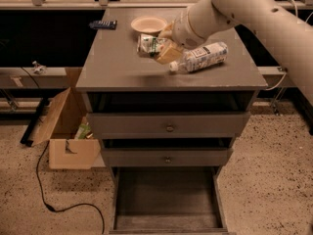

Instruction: Pick 7up can from bottom drawer and place on counter

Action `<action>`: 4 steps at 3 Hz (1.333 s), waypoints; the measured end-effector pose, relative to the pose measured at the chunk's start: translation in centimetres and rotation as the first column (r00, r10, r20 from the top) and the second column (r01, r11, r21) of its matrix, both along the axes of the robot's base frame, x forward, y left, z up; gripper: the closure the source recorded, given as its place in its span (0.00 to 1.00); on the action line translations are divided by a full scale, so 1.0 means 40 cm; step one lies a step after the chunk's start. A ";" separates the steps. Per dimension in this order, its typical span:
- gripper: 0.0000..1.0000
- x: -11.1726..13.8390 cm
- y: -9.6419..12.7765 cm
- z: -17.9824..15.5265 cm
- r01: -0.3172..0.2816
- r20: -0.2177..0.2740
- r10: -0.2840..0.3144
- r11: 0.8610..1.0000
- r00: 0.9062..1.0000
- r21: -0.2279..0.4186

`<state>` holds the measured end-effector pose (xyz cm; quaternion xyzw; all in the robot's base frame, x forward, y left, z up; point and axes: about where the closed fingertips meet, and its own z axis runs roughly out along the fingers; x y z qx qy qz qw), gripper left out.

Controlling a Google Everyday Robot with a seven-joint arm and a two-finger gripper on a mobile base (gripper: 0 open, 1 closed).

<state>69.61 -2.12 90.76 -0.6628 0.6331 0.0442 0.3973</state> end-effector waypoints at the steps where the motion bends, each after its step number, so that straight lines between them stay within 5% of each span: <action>1: 1.00 0.067 0.045 -0.023 0.029 -0.031 -0.030 0.999 0.999 -0.040; 2: 1.00 0.125 0.090 -0.055 0.036 -0.074 -0.042 0.996 0.996 -0.083; 4: 0.58 0.198 0.151 -0.112 0.017 -0.165 -0.034 0.994 0.986 -0.105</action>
Offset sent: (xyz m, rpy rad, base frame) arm 0.0802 0.0566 -0.0303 -0.1371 0.1303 -0.0508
